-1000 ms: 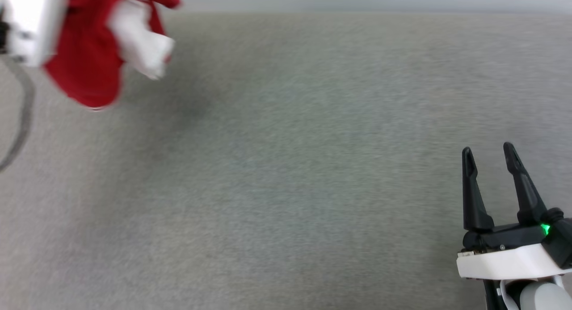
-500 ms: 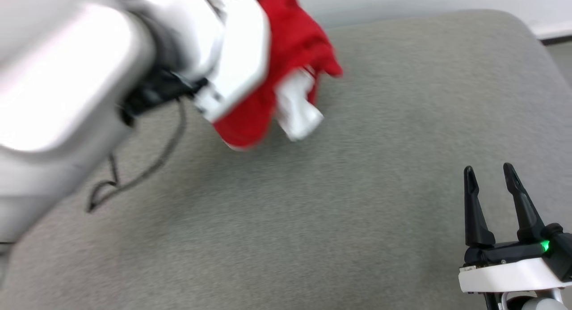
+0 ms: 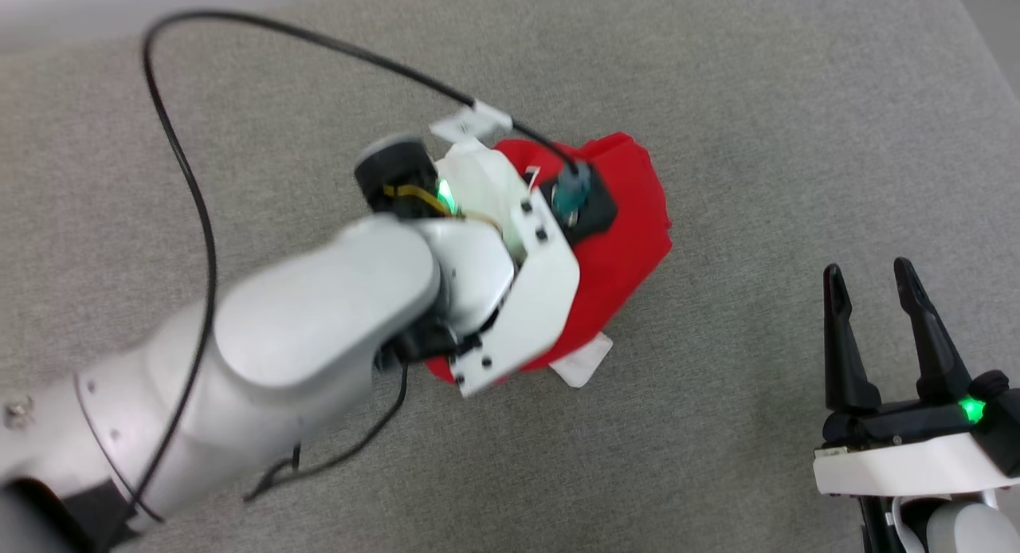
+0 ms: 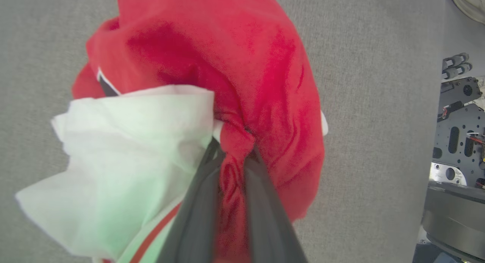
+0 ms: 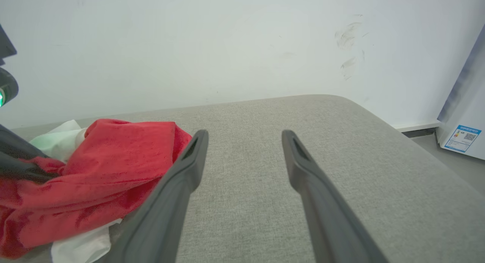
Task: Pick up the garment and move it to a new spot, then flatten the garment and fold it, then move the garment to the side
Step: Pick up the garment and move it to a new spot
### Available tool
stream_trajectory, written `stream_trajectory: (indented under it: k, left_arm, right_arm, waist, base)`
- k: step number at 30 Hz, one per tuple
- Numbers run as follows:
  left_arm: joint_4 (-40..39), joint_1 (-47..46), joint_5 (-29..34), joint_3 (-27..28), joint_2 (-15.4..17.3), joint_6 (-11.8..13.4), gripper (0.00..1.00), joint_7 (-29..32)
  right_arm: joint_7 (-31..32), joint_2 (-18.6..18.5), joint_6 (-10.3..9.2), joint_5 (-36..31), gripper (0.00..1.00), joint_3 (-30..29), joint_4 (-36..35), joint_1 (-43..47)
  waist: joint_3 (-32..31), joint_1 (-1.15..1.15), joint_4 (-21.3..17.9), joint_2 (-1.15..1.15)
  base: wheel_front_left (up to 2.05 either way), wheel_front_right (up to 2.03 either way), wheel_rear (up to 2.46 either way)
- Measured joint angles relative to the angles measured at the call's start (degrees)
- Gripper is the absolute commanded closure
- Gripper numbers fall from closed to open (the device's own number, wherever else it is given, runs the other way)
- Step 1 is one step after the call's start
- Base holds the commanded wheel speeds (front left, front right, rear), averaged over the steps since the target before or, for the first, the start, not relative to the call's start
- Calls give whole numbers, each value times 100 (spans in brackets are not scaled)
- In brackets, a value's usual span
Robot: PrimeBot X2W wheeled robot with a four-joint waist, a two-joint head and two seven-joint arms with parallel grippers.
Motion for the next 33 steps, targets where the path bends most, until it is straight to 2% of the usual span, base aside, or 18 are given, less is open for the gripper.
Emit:
stream_trajectory:
  k: [5,10,11,12,19,22,28,33]
  left_arm:
    - [-67,732,337,10,-94,2,100,391]
    - [12,766,536,16,-89,0,100,31]
    - [48,771,588,-1,-92,0,28,-133]
    - [85,771,650,-15,-91,0,0,-370]
    - [325,681,790,81,-286,0,0,-2237]
    - [468,706,1039,302,-355,192,0,-3060]
    - [569,1126,1467,712,-415,1078,0,-4526]
    - [703,1634,1695,982,-380,1890,0,-5419]
  right_arm:
    - [0,1,0,15,0,13,4,-104]
    - [0,1,0,-3,0,-9,62,-152]
    - [0,1,0,-10,0,-5,73,-150]
    - [0,1,0,-21,0,-13,92,-143]
    - [0,2,0,-198,0,-83,153,82]
    - [0,2,0,-254,0,-116,186,183]
    - [0,2,0,-310,0,-219,229,355]
    - [0,1,0,-352,0,-261,227,504]
  waist:
    - [257,0,-35,0]
    - [247,0,21,0]
    - [210,0,39,0]
    - [163,0,58,0]
    - [-291,0,282,0]
    - [-510,0,423,0]
    - [-932,0,698,0]
    - [-1198,0,909,0]
  base:
    - [0,0,0]
    - [0,0,0]
    - [0,0,0]
    - [0,0,0]
    - [0,0,0]
    - [0,0,0]
    - [0,0,0]
    - [0,0,0]
